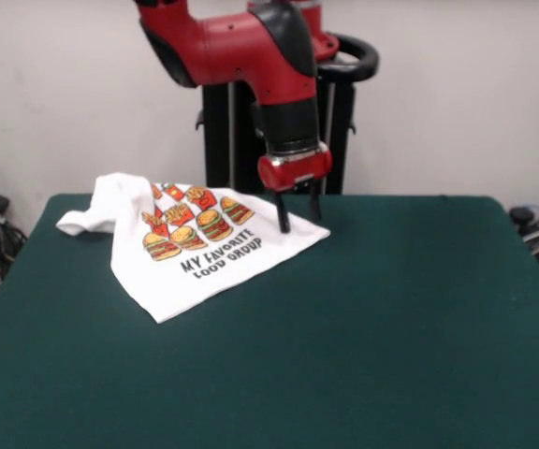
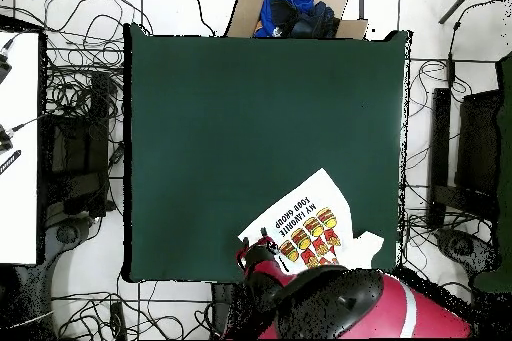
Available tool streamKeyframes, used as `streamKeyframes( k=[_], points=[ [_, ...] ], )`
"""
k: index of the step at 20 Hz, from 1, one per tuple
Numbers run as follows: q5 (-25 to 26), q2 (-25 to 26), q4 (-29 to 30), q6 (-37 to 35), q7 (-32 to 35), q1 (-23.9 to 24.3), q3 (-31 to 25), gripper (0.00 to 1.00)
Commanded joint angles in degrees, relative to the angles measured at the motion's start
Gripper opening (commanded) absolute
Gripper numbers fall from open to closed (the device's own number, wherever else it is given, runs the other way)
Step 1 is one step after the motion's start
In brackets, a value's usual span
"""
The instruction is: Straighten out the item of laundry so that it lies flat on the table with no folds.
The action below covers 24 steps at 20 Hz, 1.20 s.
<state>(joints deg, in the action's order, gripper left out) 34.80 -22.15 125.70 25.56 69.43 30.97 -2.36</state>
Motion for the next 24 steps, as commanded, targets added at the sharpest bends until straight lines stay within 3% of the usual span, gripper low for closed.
streamKeyframes(
  k=[1,5,10,18,24],
  points=[
    [-0.1,3.34,-8.98,1.0,9.33,-1.19,0.04,1.0],
    [-0.13,5.43,-10.57,0.13,8.93,-1.17,-0.18,1.0],
    [-3.27,7.44,-12.83,0.91,8.19,-4.43,3.79,1.0],
    [-5.65,7.42,-13.6,1.59,8.99,-8.37,7.91,1.0],
    [-4.05,7.55,-14.04,-0.04,9.73,-7.37,6.65,1.0]
  ],
)
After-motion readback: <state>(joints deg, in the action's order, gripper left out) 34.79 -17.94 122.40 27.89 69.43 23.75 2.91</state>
